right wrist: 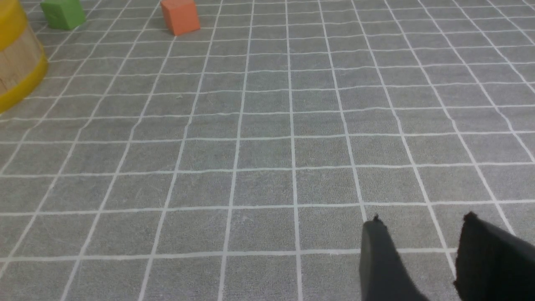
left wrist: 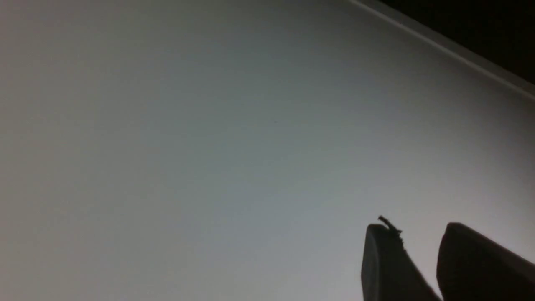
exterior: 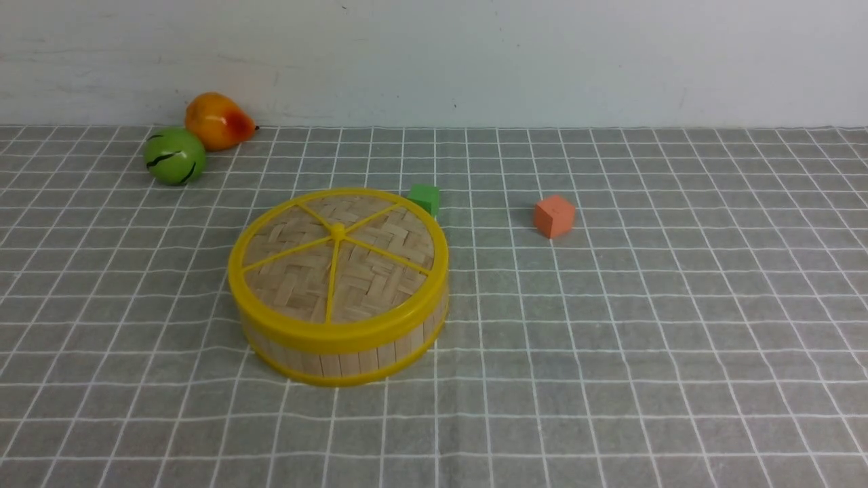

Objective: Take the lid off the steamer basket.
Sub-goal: Use the left arm to lift the lid of the steamer

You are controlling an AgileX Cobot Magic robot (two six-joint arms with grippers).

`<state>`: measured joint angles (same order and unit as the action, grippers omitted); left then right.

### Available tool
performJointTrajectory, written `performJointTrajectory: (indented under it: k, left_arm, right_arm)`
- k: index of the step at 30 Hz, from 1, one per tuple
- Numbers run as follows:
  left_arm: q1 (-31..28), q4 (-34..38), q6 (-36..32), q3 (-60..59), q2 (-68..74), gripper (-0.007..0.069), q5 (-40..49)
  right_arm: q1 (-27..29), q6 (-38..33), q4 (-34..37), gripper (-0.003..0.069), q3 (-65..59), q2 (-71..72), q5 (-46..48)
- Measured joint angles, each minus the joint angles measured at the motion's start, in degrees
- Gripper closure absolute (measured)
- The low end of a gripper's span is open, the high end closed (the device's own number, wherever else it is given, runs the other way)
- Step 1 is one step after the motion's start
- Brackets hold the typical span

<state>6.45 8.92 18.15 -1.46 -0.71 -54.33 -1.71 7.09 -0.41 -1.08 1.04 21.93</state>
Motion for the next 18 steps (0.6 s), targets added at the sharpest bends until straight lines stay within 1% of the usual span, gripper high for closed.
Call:
performJointTrajectory:
  k: [1,2,3,4,5,6,8,10,11,12,13,15,17,18]
  left_arm:
    - [-0.1,2.9,-0.2,1.0,0.0,0.0433,2.0]
    - [-0.1,8.3,-1.5,4.3,0.0,0.0433,7.0]
    - [-0.1,11.7,-3.2,6.9,0.1,0.0431,11.0]
    - [-0.1,12.4,-3.2,7.4,0.1,0.0431,11.8]
    - [-0.1,16.9,-7.3,11.7,1.0,0.0431,17.6]
    - [-0.1,20.2,-13.3,15.6,2.6,0.0431,22.6]
    - [-0.1,24.3,-23.6,21.9,6.5,0.0431,28.1]
    - [-0.1,27.8,-32.2,27.5,10.8,0.0434,31.3]
    - [-0.1,28.1,-33.9,28.1,11.8,0.0435,31.6]
    - [-0.1,30.4,-38.2,31.2,14.8,0.0444,32.6]
    - [-0.1,32.1,-40.4,33.1,17.2,0.0448,32.7]
    - [-0.1,35.2,-43.9,35.7,22.4,0.0453,32.1]
    - [-0.1,37.1,-44.3,36.4,25.1,0.0453,31.4]
    - [-0.1,39.2,-44.3,36.9,28.3,0.0453,31.2]
  right_arm:
    - [0.0,0.0,0.0,0.0418,0.0,0.0,0.0]
    - [0.0,0.0,0.0,0.0418,0.0,0.0,0.0]
    - [0.0,0.0,0.0,0.0418,0.0,0.0,0.0]
    - [0.0,0.0,0.0,0.0418,0.0,0.0,0.0]
    - [0.0,0.0,0.0,0.0418,0.0,0.0,0.0]
    - [0.0,0.0,0.0,0.0418,0.0,0.0,0.0]
    - [0.0,0.0,0.0,0.0418,0.0,0.0,0.0]
    - [0.0,0.0,0.0,0.0418,0.0,0.0,0.0]
    - [0.0,0.0,0.0,0.0418,0.0,0.0,0.0]
    - [0.0,0.0,0.0,0.0418,0.0,0.0,0.0]
    - [0.0,0.0,0.0,0.0418,0.0,0.0,0.0]
    - [0.0,0.0,0.0,0.0418,0.0,0.0,0.0]
    - [0.0,0.0,0.0,0.0418,0.0,0.0,0.0]
    - [0.0,0.0,0.0,0.0418,0.0,0.0,0.0]
